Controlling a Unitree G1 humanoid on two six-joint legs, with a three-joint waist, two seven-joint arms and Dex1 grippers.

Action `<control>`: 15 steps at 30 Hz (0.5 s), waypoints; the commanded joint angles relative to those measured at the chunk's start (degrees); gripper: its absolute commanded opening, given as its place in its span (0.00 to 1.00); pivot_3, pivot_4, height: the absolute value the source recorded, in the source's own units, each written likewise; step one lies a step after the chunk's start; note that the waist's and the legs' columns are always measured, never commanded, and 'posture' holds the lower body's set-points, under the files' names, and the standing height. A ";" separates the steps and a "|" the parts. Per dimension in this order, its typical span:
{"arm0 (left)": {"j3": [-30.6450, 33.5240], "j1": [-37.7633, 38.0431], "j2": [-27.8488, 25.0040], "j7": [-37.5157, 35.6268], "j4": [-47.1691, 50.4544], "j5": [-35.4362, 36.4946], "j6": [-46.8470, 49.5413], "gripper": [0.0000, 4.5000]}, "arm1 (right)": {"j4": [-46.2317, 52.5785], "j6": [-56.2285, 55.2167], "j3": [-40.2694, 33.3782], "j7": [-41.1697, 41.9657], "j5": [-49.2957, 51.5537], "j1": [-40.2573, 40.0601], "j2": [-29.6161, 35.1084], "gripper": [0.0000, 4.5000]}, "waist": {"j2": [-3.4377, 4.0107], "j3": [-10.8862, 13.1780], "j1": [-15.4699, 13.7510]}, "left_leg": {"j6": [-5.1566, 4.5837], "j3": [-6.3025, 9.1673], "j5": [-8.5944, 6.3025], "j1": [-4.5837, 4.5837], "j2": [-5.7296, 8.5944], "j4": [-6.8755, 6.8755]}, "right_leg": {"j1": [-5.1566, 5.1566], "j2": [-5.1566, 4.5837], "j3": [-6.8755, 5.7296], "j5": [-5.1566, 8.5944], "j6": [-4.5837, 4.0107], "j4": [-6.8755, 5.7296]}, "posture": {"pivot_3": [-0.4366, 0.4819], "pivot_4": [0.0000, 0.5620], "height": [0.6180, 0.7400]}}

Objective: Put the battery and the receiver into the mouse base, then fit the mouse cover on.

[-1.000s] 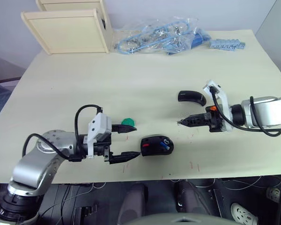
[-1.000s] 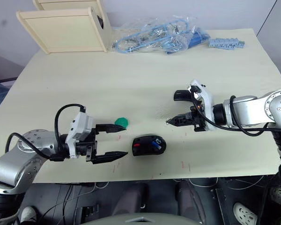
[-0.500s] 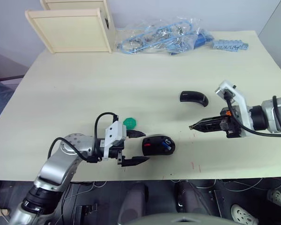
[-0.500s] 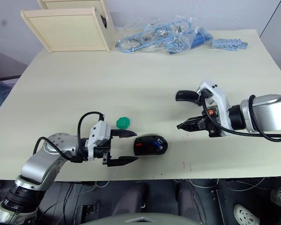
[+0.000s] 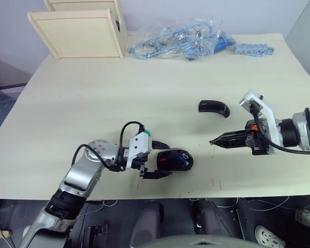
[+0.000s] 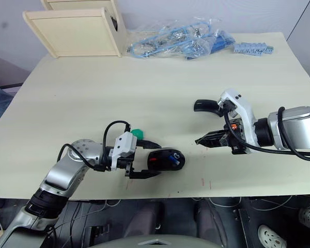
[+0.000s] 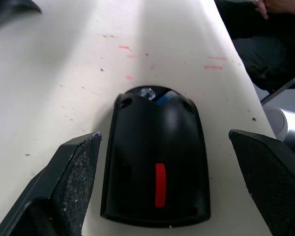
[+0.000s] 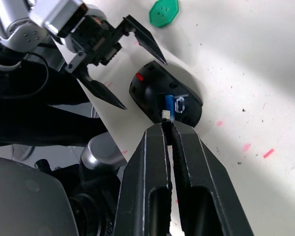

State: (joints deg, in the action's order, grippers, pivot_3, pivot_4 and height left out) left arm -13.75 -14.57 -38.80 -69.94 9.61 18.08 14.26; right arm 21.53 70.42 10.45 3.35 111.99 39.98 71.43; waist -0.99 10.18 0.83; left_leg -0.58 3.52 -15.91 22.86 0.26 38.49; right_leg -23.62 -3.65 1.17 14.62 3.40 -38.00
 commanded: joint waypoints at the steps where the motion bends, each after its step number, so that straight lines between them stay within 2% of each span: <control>1: -0.92 -1.52 1.01 -0.44 -1.18 -1.18 -2.18 0.98 | 1.43 -1.63 -1.45 0.63 1.01 -0.37 1.41 0.00 | 0.00 0.00 -0.10 | 0.00 0.00 0.00 0.00 -0.01 0.00 | 0.00 0.00 -0.02 0.00 0.00 0.00 | 0.48 0.27 1.00; 15: -3.84 -4.48 5.00 0.28 -4.79 -5.13 -3.48 0.98 | 2.88 -3.75 -1.51 0.74 1.01 -1.64 2.25 0.00 | 0.01 -0.01 -0.10 | 0.00 0.02 0.00 0.00 -0.01 0.03 | 0.01 0.00 0.00 -0.01 0.02 -0.01 | 0.48 0.27 1.00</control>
State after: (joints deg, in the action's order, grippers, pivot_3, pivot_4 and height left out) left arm -17.73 -18.46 -33.99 -69.62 3.88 12.94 11.66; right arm 23.39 67.84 10.45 3.47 111.99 38.33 72.83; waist -0.98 10.17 0.74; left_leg -0.58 3.55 -15.91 22.86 0.25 38.52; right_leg -23.62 -3.66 1.17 14.61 3.42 -38.01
